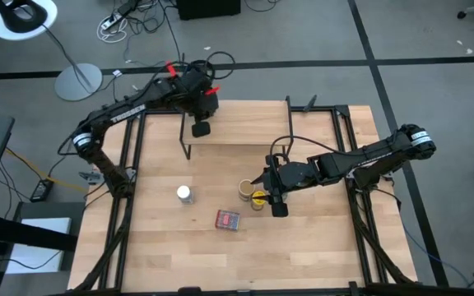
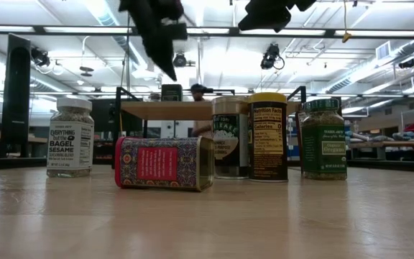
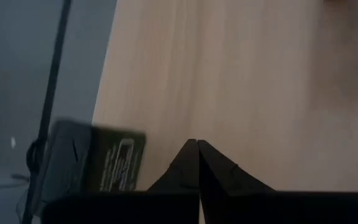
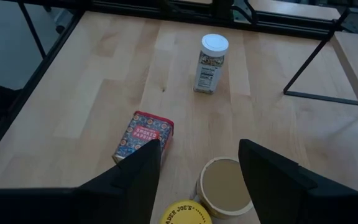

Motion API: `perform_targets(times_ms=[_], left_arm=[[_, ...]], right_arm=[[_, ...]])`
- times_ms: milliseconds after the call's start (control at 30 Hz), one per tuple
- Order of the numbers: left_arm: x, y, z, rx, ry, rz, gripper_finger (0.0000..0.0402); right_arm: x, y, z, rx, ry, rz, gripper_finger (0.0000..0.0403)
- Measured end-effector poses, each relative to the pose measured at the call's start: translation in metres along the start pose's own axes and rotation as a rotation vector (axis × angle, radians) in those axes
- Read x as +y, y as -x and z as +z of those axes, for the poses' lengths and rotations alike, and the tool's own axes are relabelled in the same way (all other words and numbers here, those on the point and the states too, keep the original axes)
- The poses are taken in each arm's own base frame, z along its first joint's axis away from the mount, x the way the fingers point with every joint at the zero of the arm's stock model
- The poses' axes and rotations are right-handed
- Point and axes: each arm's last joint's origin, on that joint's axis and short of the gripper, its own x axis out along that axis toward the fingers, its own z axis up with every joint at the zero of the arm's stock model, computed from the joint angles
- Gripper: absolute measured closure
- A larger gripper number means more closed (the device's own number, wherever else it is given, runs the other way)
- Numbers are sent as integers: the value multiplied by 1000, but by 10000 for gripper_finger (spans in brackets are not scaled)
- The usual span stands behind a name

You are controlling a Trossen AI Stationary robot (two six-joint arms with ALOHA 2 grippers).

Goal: Shelf spices
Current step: Put the red seasoning can on the shelf

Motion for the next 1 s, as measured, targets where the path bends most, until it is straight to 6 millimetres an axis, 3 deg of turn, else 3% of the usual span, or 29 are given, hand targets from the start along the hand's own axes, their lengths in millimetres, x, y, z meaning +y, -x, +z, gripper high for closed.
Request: perform_targets(times_ms=[200,367,467,733,867,1000], left_arm=[[-30,45,11,-222,123,20,401],[-73,55,2,-345,121,-17,401],[-101,48,-13,-411,164,-41,401],[-188,-11,-68,-715,298,-202,401],[-215,-34,-94,-871,386,-311,401],[-232,-39,-106,-958,367,-378,401]], right_arm=[[0,0,0,1,11,0,188],[0,0,-1,6,12,0,188],[0,0,-1,6,13,0,188],[-4,-1,2,-21,10,-11,188],[-10,-1,9,-90,-12,-27,188],[-11,-2,19,-197,-32,-32,188]])
